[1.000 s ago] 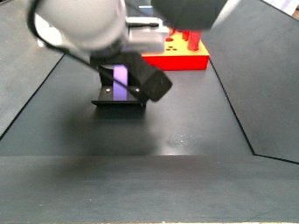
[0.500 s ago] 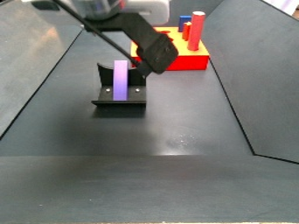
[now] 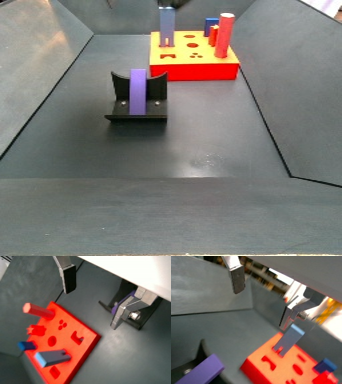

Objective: Pick up the rectangle object. Move up. Place the rectangle object on the fixture. Regrasp the rectangle object. Move to above the board. Insert the rectangle object.
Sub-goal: Regrasp the rectangle object.

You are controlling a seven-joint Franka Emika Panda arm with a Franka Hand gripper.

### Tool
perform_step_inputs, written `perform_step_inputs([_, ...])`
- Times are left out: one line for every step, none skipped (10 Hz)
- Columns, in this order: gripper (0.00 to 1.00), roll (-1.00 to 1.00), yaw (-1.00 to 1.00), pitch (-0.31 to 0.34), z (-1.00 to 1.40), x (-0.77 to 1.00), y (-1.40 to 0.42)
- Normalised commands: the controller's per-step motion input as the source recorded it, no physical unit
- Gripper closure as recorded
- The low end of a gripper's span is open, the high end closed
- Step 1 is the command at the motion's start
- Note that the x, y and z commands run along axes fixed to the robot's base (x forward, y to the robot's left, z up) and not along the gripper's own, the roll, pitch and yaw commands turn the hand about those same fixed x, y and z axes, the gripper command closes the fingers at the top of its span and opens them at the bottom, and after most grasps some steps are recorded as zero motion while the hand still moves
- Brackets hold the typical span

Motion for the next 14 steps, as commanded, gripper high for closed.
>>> perform_step_inputs([0.0,1.0,0.02,0.041,0.0,-0.02,-0.02])
perform_step_inputs([0.0,1.0,0.02,0.041,0.02,-0.02,-0.03])
perform_step_inputs([0.0,1.0,0.02,0.036,0.01,-0.03,-0.03])
perform_step_inputs([0.0,1.0,0.02,0.031,0.02,-0.04,-0.03])
perform_step_inputs([0.0,1.0,0.02,0.025,0.01,-0.04,-0.03])
perform_step_inputs([0.0,1.0,0.02,0.02,0.0,-0.04,-0.03])
perform_step_inputs([0.0,1.0,0.02,0.014,0.0,-0.04,-0.02])
perform_step_inputs([0.0,1.0,0.02,0.007,0.01,-0.03,-0.02])
perform_step_inputs([0.0,1.0,0.02,0.002,0.01,-0.03,-0.02])
perform_step_inputs([0.0,1.0,0.02,-0.003,0.01,-0.03,-0.02])
perform_step_inputs([0.0,1.0,0.02,-0.004,0.01,-0.03,-0.02])
perform_step_inputs([0.0,1.0,0.03,-0.002,0.01,-0.02,-0.02])
perform_step_inputs([0.0,1.0,0.03,0.001,0.01,-0.02,-0.02])
perform_step_inputs([0.0,1.0,0.03,0.003,0.01,-0.01,-0.02])
